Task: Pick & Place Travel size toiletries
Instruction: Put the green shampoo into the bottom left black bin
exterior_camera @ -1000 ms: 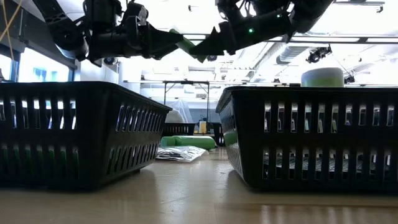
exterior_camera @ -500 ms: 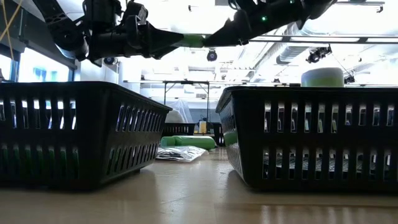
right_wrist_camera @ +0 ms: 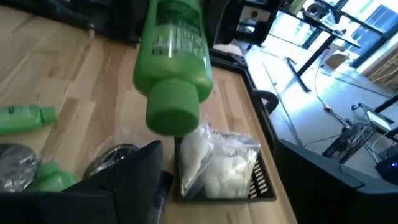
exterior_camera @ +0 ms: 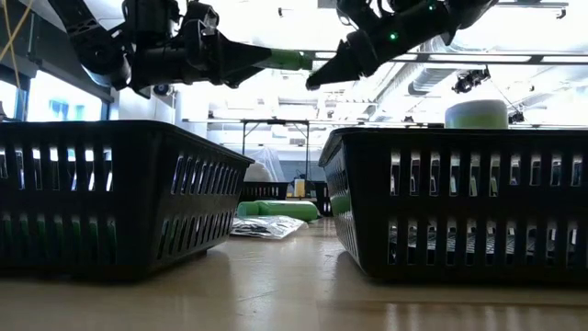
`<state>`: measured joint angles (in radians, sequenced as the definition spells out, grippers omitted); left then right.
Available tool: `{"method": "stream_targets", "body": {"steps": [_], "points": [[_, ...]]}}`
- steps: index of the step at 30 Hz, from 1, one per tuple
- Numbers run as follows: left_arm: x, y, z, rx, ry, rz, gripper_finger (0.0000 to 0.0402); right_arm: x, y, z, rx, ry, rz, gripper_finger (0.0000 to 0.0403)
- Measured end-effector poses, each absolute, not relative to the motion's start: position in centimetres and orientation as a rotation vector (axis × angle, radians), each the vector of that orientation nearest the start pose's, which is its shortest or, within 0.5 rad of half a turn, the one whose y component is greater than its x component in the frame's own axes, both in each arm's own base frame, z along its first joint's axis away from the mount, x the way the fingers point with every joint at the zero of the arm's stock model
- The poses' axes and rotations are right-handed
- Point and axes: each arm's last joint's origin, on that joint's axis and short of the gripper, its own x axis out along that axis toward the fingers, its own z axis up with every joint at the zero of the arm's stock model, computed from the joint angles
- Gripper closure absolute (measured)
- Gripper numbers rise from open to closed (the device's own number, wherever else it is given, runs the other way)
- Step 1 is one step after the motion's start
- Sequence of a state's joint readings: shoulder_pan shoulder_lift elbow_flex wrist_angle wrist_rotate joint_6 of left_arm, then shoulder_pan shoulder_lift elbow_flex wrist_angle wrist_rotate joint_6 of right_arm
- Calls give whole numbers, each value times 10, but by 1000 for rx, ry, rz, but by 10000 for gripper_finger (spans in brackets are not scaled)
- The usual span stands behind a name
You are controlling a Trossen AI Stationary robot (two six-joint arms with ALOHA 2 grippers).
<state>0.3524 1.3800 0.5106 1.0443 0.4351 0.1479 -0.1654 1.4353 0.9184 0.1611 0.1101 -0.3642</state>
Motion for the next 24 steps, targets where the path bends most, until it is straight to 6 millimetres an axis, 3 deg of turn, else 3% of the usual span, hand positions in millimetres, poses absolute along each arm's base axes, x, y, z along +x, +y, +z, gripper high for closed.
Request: {"method": "stream_targets", "body": {"steps": [11, 24], "points": [[254, 81, 231, 187, -167, -69, 222, 298, -69, 241, -314, 677, -341, 118], [257, 72, 226, -76, -99, -141, 222, 283, -110, 238, -164, 692, -280, 228]]}}
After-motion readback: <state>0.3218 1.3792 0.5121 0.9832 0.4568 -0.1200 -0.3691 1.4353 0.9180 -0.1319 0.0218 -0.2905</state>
